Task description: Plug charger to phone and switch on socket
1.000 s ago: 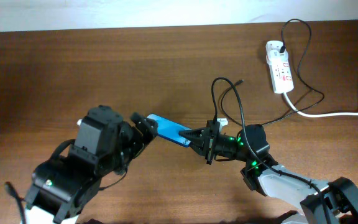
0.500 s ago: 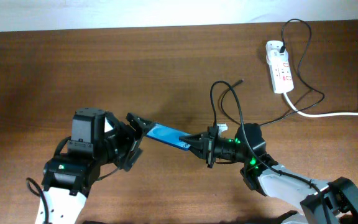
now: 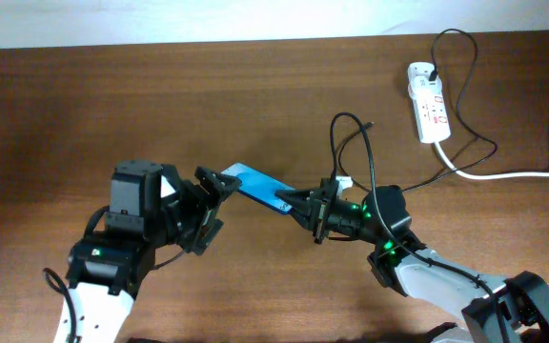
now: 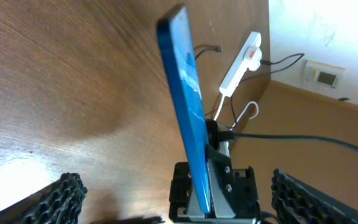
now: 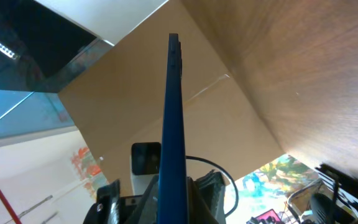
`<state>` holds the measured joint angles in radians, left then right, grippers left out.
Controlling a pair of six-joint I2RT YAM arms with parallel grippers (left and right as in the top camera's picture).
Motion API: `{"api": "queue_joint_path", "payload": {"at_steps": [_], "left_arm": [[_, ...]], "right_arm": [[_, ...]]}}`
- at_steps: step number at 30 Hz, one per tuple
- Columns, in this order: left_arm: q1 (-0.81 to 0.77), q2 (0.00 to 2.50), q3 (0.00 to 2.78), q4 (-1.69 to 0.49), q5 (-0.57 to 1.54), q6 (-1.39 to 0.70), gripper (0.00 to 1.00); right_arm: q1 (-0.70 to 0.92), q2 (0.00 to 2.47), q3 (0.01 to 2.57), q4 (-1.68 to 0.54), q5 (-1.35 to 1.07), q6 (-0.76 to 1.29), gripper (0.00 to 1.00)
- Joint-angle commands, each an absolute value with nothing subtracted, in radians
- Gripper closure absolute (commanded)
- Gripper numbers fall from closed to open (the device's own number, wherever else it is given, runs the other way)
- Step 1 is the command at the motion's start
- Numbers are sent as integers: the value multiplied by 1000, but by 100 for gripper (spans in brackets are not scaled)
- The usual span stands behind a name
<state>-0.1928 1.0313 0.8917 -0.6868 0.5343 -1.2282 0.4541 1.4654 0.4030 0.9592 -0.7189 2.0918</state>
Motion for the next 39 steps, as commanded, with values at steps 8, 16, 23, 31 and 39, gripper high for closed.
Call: {"api": "queue_joint_path", "payload": {"at_steps": [8, 16, 23, 31, 39], "left_arm": [[-190, 1103, 884, -560, 526, -1269, 8], [-252, 1189, 884, -471, 510, -1296, 22], [-313, 1230, 884, -416, 434, -1343, 30], [-372, 1230, 884, -368, 346, -1467, 33], [-400, 1230, 884, -368, 294, -1533, 37]], "right_arm": [[462, 1460, 453, 977, -677, 2086, 96], [474, 1460, 459, 977, -668, 2086, 96], [474, 1460, 459, 977, -668, 2086, 96], [474, 1460, 459, 977, -651, 2086, 96], [487, 1460, 460, 977, -644, 2086, 96]]}}
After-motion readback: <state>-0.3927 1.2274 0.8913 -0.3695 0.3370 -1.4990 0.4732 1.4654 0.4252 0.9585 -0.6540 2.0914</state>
